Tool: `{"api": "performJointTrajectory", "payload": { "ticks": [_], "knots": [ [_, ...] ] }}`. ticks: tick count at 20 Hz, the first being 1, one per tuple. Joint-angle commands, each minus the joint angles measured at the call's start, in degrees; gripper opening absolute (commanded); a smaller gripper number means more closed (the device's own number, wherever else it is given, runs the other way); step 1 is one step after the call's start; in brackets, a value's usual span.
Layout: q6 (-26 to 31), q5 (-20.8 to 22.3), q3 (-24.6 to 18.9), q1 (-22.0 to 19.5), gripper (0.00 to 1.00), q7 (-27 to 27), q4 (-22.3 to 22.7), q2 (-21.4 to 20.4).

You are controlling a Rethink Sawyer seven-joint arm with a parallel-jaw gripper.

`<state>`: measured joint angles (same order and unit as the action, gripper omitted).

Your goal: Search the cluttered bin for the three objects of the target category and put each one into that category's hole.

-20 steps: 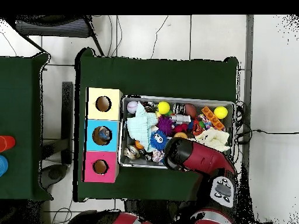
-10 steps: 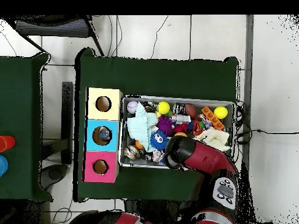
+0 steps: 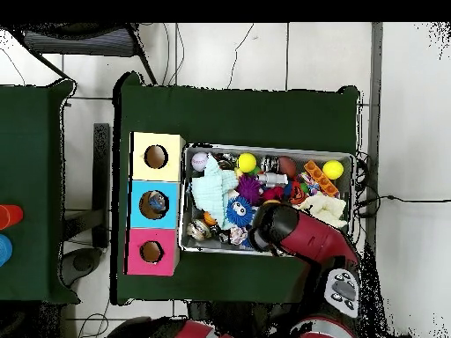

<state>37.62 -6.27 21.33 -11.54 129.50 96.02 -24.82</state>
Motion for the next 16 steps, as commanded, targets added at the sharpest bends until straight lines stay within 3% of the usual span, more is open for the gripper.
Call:
{"api": "performJointTrajectory", "payload": {
  "ticks": [1,7,16],
  "knots": [
    [-6.1,-4.5,-6.9,-0.8,1.0,9.3,0.8,0.5],
    [-3.6,-5.8,-6.3,-0.1,1.0,9.4,0.5,0.1],
    [4.8,-5.3,-3.5,1.5,1.0,8.8,-0.6,-0.2]
  ]
}}
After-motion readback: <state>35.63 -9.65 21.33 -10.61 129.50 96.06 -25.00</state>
